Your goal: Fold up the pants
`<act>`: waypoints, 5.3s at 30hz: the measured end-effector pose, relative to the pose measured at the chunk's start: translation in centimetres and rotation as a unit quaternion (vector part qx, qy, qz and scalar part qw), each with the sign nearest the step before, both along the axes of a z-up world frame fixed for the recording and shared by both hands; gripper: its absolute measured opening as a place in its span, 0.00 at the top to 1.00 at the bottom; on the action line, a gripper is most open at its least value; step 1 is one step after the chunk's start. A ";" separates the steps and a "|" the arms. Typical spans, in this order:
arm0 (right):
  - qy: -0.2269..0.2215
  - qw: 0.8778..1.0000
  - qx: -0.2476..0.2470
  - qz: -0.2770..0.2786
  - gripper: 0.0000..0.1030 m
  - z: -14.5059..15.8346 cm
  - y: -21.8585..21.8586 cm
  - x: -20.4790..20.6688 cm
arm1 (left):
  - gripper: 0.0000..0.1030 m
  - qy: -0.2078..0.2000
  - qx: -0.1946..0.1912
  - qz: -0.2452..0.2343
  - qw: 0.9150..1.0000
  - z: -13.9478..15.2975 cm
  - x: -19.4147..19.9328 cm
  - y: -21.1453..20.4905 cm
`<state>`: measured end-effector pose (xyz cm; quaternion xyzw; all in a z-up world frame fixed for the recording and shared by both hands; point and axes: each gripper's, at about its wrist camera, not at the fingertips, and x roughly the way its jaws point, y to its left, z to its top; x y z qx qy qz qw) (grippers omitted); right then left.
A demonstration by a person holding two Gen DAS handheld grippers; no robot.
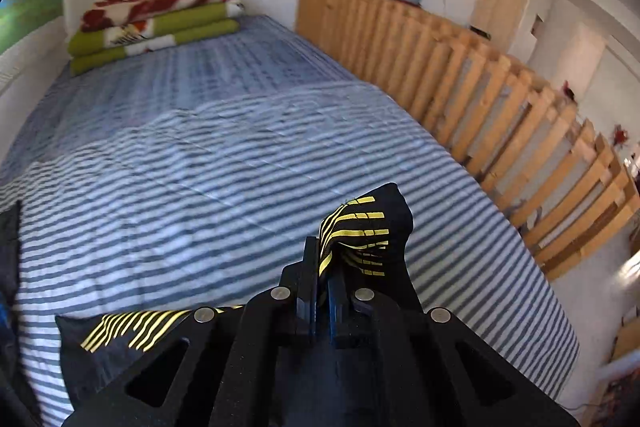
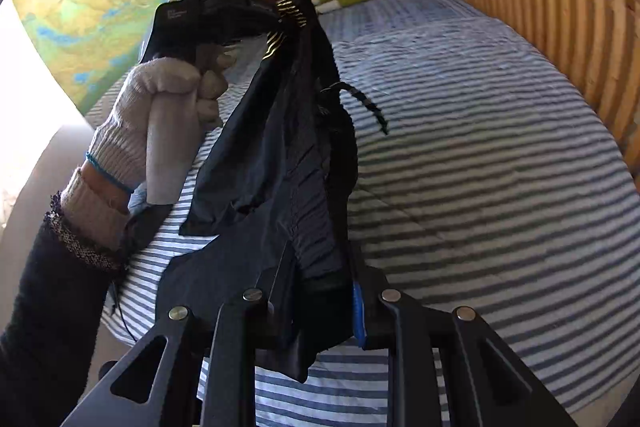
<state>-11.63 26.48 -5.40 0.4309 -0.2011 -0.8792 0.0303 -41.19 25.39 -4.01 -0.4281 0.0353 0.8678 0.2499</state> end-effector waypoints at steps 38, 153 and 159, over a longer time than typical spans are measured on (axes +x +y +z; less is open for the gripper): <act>-0.046 0.989 0.044 -0.135 0.67 -9.7 8.7 -16.6 | 0.57 -0.155 0.015 0.205 0.966 -17.5 -12.1 -30.5; -0.130 0.982 0.018 -0.138 0.49 -13.7 18.6 -27.0 | 0.38 -0.162 0.051 0.208 0.963 -17.8 -13.5 -32.3; -0.127 0.985 0.005 -0.118 0.49 -14.6 18.4 -27.0 | 0.84 -0.156 0.020 0.211 0.965 -18.8 -13.9 -30.9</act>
